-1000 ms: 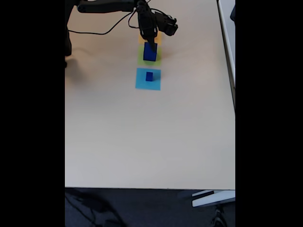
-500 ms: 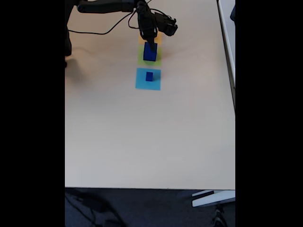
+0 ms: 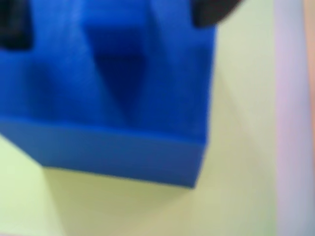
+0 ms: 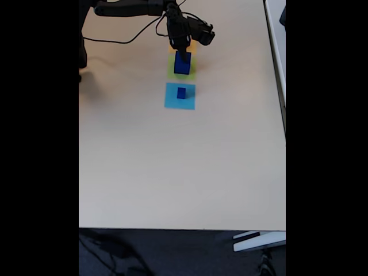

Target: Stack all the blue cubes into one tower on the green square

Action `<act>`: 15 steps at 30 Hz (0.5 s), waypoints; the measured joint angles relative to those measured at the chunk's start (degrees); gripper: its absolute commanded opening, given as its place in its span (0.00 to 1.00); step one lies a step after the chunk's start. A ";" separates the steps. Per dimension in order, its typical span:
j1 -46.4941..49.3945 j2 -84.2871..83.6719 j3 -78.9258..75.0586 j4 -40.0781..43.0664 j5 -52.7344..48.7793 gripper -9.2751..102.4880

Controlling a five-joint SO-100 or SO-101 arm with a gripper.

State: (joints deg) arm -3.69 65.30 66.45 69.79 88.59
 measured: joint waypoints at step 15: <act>0.53 0.00 0.09 0.00 -0.09 0.14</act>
State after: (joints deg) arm -3.16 65.30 66.53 69.79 88.51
